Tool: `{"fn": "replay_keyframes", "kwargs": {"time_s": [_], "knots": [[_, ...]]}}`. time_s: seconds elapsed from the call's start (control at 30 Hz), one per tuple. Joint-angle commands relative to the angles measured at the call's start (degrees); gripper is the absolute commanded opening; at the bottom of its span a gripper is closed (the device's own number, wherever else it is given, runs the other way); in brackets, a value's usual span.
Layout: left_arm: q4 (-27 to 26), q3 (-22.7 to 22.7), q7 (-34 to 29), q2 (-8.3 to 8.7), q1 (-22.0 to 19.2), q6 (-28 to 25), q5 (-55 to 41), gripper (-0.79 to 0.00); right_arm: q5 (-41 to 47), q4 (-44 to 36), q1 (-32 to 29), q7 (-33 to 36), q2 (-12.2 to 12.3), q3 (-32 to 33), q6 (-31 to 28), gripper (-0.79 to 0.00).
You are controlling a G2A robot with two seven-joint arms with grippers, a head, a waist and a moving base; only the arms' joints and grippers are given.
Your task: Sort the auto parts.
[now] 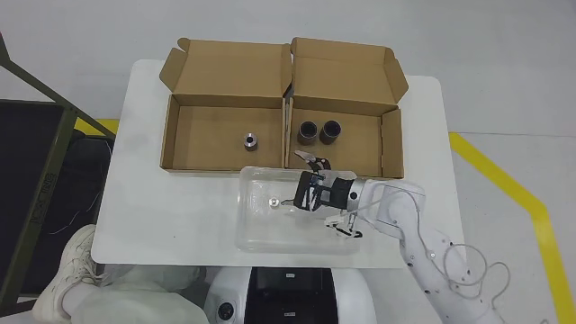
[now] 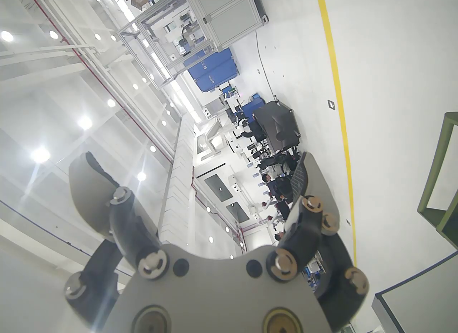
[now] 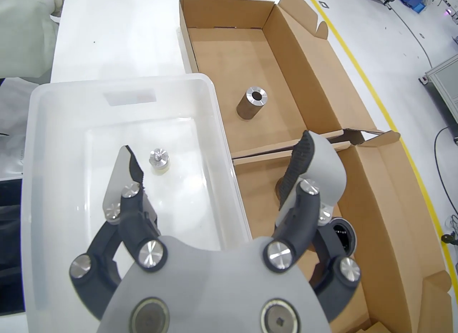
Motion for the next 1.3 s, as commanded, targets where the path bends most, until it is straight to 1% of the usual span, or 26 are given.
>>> {"fn": "replay_keyframes", "kwargs": {"time_s": [0.0,0.13,0.6,0.7,0.77,0.93,1.27], "knots": [[0.0,0.0,0.0,0.00,0.0,0.0,0.0,0.000,0.3,0.4,-0.4,-1.1,0.0,-0.1,1.0,0.000],[0.0,0.0,0.0,0.00,0.0,0.0,0.0,0.000,0.5,1.1,-0.6,-2.2,0.2,-0.3,1.1,0.000],[0.0,0.0,0.0,0.00,0.0,0.0,0.0,0.000,0.7,1.4,-0.7,-1.9,0.3,-0.5,0.4,0.000],[0.0,0.0,0.0,0.00,0.0,0.0,0.0,0.000,2.2,1.8,0.2,-1.0,0.3,-1.0,-1.7,0.000],[0.0,0.0,0.0,0.00,0.0,0.0,0.0,0.000,1.2,1.4,1.3,0.0,0.4,-1.5,-2.2,0.000],[0.0,0.0,0.0,0.00,0.0,0.0,0.0,0.000,4.1,3.4,3.4,-0.4,0.3,-4.0,-8.2,0.000],[0.0,0.0,0.0,0.00,0.0,0.0,0.0,0.000,4.9,7.8,5.7,0.8,-0.1,-7.9,-6.7,0.000]]}}
